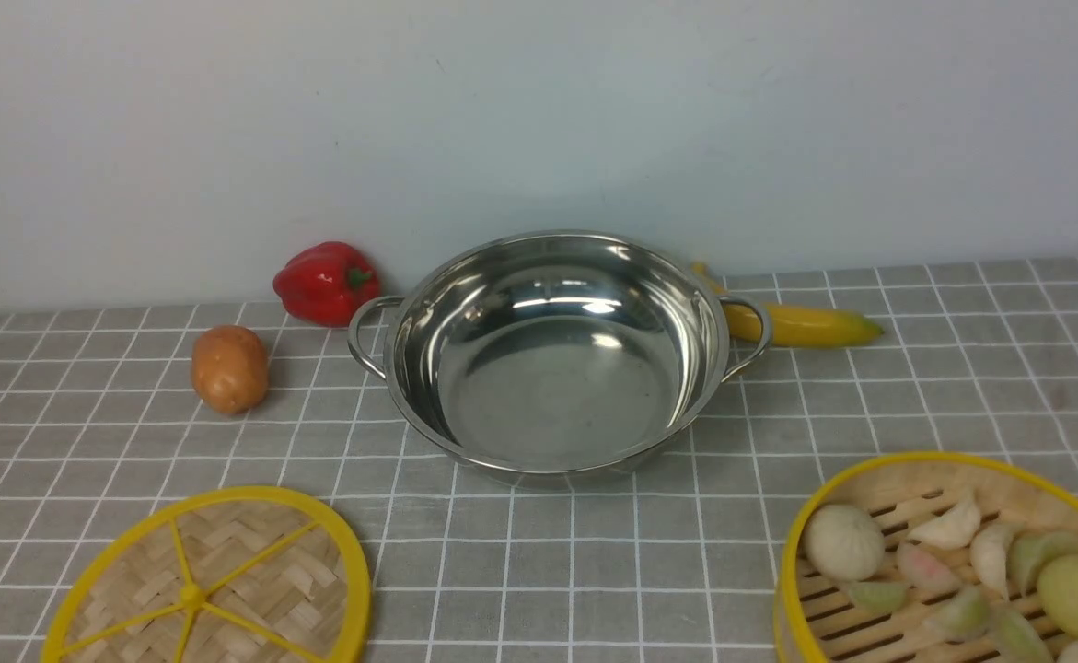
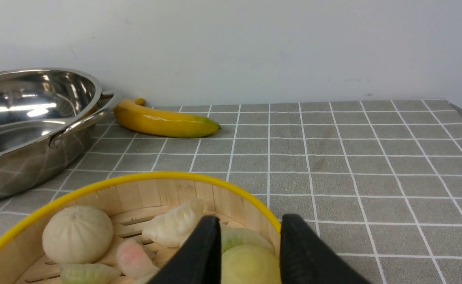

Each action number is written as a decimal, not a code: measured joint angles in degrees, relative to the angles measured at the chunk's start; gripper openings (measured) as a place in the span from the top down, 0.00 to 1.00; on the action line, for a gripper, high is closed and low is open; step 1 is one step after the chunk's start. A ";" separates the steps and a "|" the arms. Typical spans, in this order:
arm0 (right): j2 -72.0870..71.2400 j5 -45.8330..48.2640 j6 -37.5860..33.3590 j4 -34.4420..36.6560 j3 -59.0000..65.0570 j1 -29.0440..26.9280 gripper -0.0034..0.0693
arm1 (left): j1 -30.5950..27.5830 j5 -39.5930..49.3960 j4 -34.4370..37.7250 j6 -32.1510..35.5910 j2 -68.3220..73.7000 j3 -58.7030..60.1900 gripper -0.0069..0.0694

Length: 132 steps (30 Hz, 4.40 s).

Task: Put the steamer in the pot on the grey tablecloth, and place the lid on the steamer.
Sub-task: 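Reach for and grasp the rim of the bamboo steamer holding the buns with the right gripper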

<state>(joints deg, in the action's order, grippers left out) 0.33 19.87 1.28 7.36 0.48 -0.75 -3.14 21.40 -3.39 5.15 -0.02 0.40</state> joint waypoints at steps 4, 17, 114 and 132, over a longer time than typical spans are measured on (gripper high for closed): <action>0.00 0.00 0.00 0.00 0.00 0.00 0.62 | 0.00 0.00 0.00 0.00 0.00 0.00 0.59; -0.05 -1.67 2.35 3.40 0.00 0.00 0.62 | 0.00 0.00 0.00 0.00 0.00 0.00 0.59; 90.68 38.37 -23.54 3.57 -50.46 33.81 0.51 | 0.00 0.00 0.00 0.00 0.00 0.00 0.59; 91.94 39.32 -16.66 2.04 -50.66 33.82 0.86 | 0.00 0.00 0.00 0.00 0.00 0.00 0.59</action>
<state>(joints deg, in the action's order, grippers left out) 92.27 59.20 -15.38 9.40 -50.18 33.08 -3.14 21.40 -3.39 5.15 -0.02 0.40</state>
